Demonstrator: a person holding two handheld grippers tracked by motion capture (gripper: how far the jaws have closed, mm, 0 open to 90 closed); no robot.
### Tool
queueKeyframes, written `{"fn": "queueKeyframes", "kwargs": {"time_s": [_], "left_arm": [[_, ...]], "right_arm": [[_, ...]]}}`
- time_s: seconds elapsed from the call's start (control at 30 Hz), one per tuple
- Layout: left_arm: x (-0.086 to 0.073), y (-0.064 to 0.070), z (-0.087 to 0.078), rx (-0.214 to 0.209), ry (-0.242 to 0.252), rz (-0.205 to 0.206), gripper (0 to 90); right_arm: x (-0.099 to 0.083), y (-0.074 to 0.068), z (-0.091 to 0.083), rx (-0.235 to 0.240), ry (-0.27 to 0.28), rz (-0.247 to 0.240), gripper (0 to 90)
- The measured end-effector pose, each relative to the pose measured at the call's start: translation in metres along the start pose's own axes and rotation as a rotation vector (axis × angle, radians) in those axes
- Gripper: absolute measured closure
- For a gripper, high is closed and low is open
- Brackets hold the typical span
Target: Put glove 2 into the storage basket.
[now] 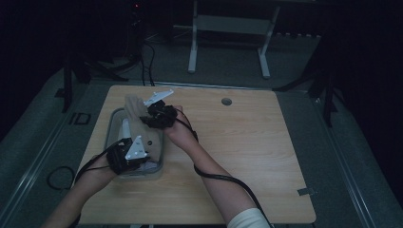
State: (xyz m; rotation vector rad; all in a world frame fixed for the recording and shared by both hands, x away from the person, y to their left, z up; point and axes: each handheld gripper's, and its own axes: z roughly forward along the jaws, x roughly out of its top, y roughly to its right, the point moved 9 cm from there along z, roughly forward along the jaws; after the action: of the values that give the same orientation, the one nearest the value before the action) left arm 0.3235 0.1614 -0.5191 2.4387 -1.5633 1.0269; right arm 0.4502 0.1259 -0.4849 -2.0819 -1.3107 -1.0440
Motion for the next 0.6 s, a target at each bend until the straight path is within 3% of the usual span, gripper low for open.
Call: {"fn": "queueKeyframes", "kwargs": {"time_s": [0.23, 0.6], "left_arm": [[-0.018, 0.000, 0.000, -0.008, -0.016, -0.024, 80.4], [-0.025, 0.004, 0.020, -0.059, -0.020, -0.067, 80.3]], "right_arm": [[0.002, -0.011, 0.016, 0.022, -0.001, -0.001, 74.2], [-0.036, 0.000, 0.047, 0.030, -0.124, 0.048, 73.1]]}}
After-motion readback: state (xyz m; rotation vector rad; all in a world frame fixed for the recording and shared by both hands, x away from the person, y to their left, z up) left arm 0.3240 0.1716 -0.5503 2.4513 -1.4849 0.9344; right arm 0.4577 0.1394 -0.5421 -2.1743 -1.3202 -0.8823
